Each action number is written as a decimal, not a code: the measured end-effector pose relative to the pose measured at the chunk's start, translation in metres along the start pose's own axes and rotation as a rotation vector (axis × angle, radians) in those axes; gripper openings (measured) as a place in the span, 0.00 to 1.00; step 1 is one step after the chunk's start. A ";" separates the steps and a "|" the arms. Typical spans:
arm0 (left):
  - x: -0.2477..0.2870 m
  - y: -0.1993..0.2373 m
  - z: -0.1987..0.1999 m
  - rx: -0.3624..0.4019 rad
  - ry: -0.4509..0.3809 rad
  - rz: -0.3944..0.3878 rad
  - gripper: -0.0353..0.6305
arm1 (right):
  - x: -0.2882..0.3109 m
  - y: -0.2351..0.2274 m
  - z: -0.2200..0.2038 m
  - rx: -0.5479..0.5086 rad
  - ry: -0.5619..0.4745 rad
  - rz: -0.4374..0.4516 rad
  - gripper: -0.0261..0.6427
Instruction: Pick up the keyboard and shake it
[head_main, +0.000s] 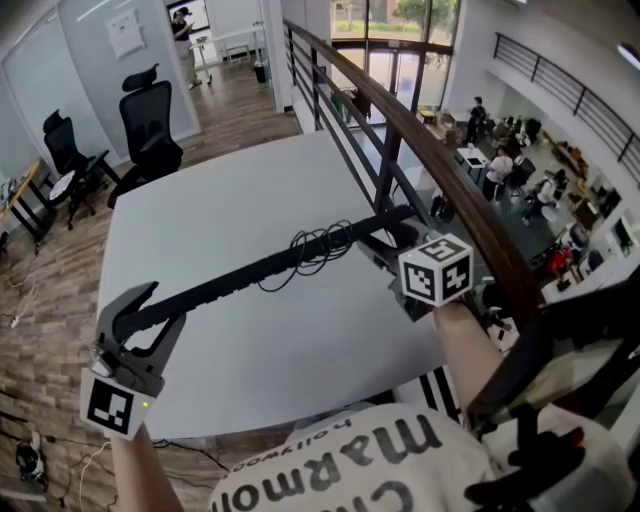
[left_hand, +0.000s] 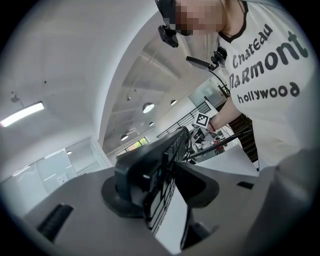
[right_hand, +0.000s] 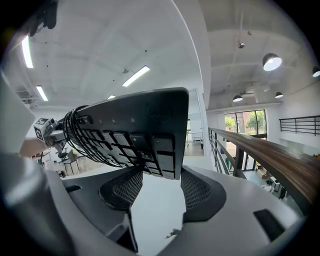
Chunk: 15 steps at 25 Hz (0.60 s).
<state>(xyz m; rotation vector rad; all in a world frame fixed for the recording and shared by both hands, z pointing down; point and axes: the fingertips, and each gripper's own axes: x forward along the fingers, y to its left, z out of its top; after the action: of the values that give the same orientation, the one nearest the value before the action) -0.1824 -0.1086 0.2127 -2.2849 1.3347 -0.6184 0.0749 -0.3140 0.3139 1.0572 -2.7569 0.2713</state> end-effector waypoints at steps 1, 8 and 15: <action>-0.001 0.000 0.000 0.003 0.003 0.001 0.33 | 0.000 0.001 -0.001 0.002 0.000 0.000 0.41; -0.004 0.010 0.010 0.032 0.012 0.010 0.33 | 0.001 0.002 0.013 -0.009 -0.026 0.005 0.41; -0.009 0.000 0.010 0.037 0.003 0.016 0.33 | -0.006 0.006 0.007 -0.013 -0.030 0.004 0.41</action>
<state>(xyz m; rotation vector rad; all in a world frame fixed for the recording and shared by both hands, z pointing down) -0.1810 -0.0991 0.2031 -2.2431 1.3306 -0.6361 0.0745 -0.3074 0.3047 1.0615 -2.7840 0.2390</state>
